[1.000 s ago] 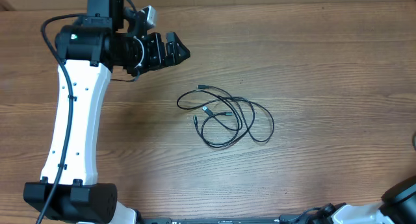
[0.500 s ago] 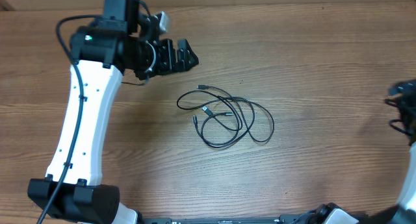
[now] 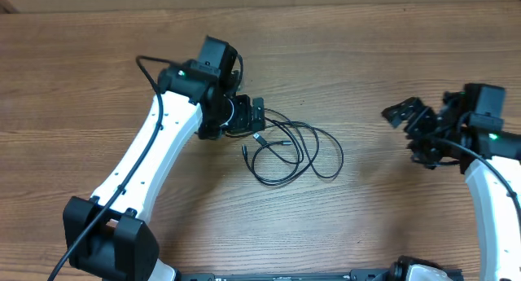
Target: Untangle cables
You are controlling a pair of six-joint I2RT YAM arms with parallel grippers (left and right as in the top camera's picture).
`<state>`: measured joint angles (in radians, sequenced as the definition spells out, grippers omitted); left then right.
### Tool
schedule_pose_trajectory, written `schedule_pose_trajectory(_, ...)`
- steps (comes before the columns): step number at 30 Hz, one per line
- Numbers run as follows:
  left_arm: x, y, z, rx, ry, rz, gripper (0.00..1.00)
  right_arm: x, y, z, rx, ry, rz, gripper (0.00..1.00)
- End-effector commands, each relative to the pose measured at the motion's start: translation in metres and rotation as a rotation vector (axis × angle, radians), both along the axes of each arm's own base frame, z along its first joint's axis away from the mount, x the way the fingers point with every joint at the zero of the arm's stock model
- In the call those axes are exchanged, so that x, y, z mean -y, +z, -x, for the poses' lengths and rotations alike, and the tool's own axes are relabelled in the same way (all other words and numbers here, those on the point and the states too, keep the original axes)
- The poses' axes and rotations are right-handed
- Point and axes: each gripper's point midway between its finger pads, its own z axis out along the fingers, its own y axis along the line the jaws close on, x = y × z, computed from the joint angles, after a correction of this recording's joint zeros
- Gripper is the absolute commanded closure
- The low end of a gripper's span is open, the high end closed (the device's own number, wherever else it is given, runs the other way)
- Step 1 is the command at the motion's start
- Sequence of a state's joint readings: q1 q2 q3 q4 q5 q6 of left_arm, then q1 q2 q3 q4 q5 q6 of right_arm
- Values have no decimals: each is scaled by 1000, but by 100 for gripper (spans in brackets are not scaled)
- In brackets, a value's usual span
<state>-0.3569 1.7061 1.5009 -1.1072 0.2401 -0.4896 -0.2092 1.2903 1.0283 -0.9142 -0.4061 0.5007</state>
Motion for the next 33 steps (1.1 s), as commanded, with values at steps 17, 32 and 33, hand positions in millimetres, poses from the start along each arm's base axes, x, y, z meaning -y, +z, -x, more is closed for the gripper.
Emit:
schedule_pose_trajectory(17,23,-71,-39,-203,1044,309,83,-43,-4,12,-34,152,51,0)
schedule_pose_trajectory(32,32,-60,-40,119,149,177,96,-43,-4,11,-33,152,51,0)
schedule_pose_trajectory(33,32,-58,-37,114,118,179,96,-43,-4,11,-33,152,51,0)
